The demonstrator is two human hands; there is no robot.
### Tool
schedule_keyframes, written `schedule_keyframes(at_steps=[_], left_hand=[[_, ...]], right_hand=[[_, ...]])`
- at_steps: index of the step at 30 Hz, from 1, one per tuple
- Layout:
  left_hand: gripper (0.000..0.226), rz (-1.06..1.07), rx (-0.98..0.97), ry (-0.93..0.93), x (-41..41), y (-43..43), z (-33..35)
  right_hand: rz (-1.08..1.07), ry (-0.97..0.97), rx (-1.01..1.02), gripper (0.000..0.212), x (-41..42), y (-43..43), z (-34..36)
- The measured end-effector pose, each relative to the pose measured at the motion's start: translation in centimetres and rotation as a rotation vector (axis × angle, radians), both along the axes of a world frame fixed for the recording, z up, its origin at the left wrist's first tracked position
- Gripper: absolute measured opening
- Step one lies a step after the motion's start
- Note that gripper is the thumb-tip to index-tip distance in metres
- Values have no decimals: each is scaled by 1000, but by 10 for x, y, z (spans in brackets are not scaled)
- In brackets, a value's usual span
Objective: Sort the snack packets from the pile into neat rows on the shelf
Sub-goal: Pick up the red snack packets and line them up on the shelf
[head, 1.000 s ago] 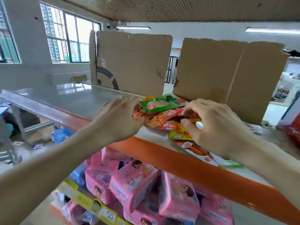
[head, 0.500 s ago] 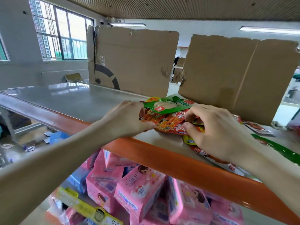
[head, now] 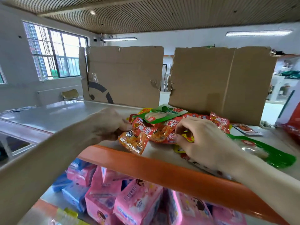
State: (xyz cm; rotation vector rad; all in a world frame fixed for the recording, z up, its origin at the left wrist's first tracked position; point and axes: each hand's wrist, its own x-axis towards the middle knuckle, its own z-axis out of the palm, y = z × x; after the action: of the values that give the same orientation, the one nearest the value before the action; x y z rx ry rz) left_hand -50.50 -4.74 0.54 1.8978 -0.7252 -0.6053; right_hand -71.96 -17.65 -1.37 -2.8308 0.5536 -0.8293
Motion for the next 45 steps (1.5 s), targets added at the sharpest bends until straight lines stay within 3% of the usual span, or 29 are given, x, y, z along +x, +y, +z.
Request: schedule_keyframes(at_steps=[8,13,17,23,38,45], left_hand=[[13,-51,-322,27,-31,24,20],[16,-183,-461,37,-63,13,23],[13,-243,-446,25,-84,-4,26],[22,-302,-461,-341,-131,-39,21],[20,-501,-481,-418,-283,-132,16],[37,-545,-464,-473,-349,-167,8]], right_hand=[[111,59,238,25,2,12,14],[184,-24,328,33,-8,17,18],[157,-38,364,30,-34,9,20],[51,-51,379,34,-97,-11,24],[-175,-92,342,35,-268,-60,18],[-228,-109,270,44,-332,-85,11]])
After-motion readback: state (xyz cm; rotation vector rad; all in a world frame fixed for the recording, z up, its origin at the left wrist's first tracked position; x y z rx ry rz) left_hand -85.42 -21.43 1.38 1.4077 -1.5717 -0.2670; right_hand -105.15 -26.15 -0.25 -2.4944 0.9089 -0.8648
